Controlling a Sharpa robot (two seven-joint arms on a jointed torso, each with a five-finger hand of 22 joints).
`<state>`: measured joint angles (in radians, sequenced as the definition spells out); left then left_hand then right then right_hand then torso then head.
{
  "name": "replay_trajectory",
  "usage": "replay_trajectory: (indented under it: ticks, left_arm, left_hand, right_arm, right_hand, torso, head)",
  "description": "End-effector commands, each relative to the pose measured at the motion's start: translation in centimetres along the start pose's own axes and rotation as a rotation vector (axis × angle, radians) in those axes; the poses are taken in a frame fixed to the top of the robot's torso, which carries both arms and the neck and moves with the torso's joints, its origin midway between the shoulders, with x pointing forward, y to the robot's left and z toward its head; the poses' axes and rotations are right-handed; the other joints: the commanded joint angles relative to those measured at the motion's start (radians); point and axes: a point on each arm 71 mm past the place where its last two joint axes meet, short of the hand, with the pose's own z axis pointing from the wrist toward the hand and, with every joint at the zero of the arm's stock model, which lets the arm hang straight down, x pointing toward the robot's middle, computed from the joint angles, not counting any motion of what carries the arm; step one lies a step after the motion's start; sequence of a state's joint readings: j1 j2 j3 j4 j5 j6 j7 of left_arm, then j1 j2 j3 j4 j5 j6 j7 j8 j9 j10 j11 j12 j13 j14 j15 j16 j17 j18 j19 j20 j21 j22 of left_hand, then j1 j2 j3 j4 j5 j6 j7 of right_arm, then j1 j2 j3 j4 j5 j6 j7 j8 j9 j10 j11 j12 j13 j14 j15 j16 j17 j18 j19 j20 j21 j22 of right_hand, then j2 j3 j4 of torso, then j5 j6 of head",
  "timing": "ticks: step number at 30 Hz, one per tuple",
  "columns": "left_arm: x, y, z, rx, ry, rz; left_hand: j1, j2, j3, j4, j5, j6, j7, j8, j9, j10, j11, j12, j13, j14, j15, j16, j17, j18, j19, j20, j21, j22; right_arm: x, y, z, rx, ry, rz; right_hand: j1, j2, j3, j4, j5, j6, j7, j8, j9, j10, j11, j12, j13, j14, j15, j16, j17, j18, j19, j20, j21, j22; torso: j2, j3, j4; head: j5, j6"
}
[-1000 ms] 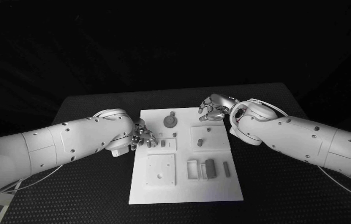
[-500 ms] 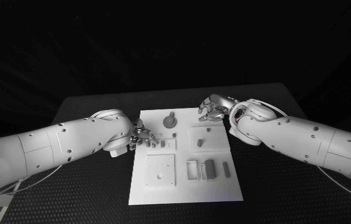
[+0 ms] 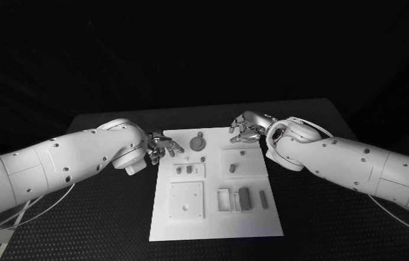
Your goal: Assemble the parts on the task board
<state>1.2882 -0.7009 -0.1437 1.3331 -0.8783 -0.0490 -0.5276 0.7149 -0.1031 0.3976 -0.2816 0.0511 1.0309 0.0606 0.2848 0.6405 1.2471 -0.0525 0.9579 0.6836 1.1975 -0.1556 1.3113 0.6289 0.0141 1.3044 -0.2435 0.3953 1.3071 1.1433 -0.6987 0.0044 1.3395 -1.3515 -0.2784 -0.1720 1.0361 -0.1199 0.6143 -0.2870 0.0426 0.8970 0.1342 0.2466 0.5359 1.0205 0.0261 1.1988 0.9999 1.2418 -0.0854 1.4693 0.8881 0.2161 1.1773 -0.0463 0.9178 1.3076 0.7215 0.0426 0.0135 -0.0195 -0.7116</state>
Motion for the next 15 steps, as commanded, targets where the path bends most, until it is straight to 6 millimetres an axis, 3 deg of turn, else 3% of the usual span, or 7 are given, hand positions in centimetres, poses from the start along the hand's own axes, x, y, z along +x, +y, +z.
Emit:
replay_trajectory:
  ticks: [1,5,7,9,10,13,15]
  left_arm:
    - [-0.9,-0.2,0.0,0.096,-0.011,-0.217]
    - [-1.5,-0.7,0.0,0.195,-0.052,-0.267]
    - [-1.4,-1.4,-0.1,0.253,-0.064,-0.273]
    - [-1.3,-2.3,-0.1,0.315,-0.091,-0.236]
    - [-1.2,-2.8,-0.1,0.349,-0.106,-0.200]
    - [-1.0,-4.2,-0.3,0.438,-0.160,-0.084]
    - [-0.7,-5.1,-0.3,0.503,-0.202,0.012]
  left_hand:
    - [0.045,0.022,-0.001,-0.008,-0.002,-0.050,0.027,-0.019,-0.004,-0.064,0.027,-0.044,-0.023,-0.058,0.024,-0.057,-0.033,0.000,-0.067,0.014,-0.046,-0.010]
    - [0.135,0.028,0.018,0.001,-0.001,-0.079,0.047,-0.021,-0.003,-0.135,0.048,-0.103,-0.058,-0.120,0.048,-0.113,-0.070,-0.011,-0.138,0.039,-0.096,-0.030]
    - [0.196,0.031,0.055,-0.005,-0.002,-0.084,0.062,-0.018,-0.001,-0.196,0.066,-0.160,-0.091,-0.179,0.071,-0.165,-0.098,-0.014,-0.198,0.064,-0.137,-0.049]
    - [0.287,0.027,0.126,-0.006,-0.005,-0.096,0.086,-0.014,0.000,-0.267,0.109,-0.282,-0.176,-0.267,0.140,-0.256,-0.148,-0.014,-0.292,0.132,-0.211,-0.092]
    - [0.320,0.015,0.147,-0.005,-0.002,-0.099,0.087,-0.012,0.000,-0.270,0.123,-0.332,-0.215,-0.283,0.158,-0.281,-0.164,-0.014,-0.310,0.147,-0.231,-0.107]
    - [0.374,0.002,0.172,-0.008,0.000,-0.103,0.086,-0.014,-0.003,-0.269,0.136,-0.401,-0.267,-0.301,0.172,-0.309,-0.182,-0.014,-0.326,0.159,-0.255,-0.124]
    - [0.419,-0.010,0.183,-0.011,0.001,-0.104,0.086,-0.019,-0.009,-0.251,0.152,-0.478,-0.322,-0.300,0.184,-0.322,-0.193,-0.011,-0.324,0.173,-0.267,-0.135]
  right_arm:
    - [0.0,0.6,0.0,-0.050,-0.009,0.019]
    - [0.0,0.7,0.1,-0.051,-0.013,0.022]
    - [0.0,0.6,0.1,-0.048,-0.021,0.026]
    - [-0.1,0.5,0.1,-0.045,-0.034,0.032]
    - [-0.2,0.5,0.2,-0.045,-0.039,0.034]
    - [-0.2,0.5,0.2,-0.043,-0.051,0.041]
    - [-0.3,0.4,0.2,-0.038,-0.060,0.047]
  right_hand:
    - [0.004,-0.017,0.010,0.000,0.006,-0.028,0.010,-0.014,-0.005,-0.023,0.004,-0.030,-0.021,-0.013,0.006,-0.010,-0.003,0.045,-0.017,0.003,-0.009,0.014]
    - [0.007,-0.018,0.010,0.000,0.007,-0.034,0.015,-0.016,-0.003,-0.027,0.010,-0.065,-0.057,-0.023,0.012,-0.015,-0.005,0.046,-0.028,0.010,-0.013,0.016]
    - [0.008,-0.017,0.009,0.000,0.006,-0.035,0.016,-0.016,-0.002,-0.022,0.010,-0.071,-0.068,-0.024,0.012,-0.014,-0.005,0.046,-0.029,0.012,-0.013,0.016]
    - [0.008,-0.017,0.009,0.000,0.006,-0.035,0.016,-0.016,-0.002,-0.022,0.010,-0.071,-0.068,-0.024,0.012,-0.014,-0.005,0.046,-0.029,0.012,-0.013,0.016]
    - [0.009,-0.015,0.009,0.000,0.006,-0.036,0.016,-0.016,-0.002,-0.021,0.010,-0.072,-0.070,-0.023,0.012,-0.014,-0.005,0.046,-0.029,0.012,-0.012,0.016]
    - [0.009,-0.014,0.008,0.000,0.006,-0.037,0.016,-0.017,-0.001,-0.018,0.010,-0.076,-0.080,-0.023,0.012,-0.014,-0.006,0.046,-0.029,0.013,-0.012,0.017]
    - [0.010,-0.013,0.007,0.000,0.006,-0.038,0.016,-0.016,-0.001,-0.016,0.010,-0.077,-0.084,-0.023,0.012,-0.014,-0.006,0.046,-0.029,0.014,-0.012,0.017]
  torso:
    - [-0.001,0.0001,0.0027]
    - [-0.001,-0.0001,0.0050]
    - [0.000,-0.0002,0.0049]
    - [0.000,-0.0006,0.0046]
    - [0.000,-0.0006,0.0038]
    - [0.000,-0.0010,0.0023]
    - [0.001,-0.0006,0.0006]
  head:
    - [0.002,0.002]
    - [0.001,0.004]
    - [0.002,0.005]
    - [0.002,0.005]
    - [0.003,0.006]
    - [0.004,0.009]
    - [0.004,0.010]
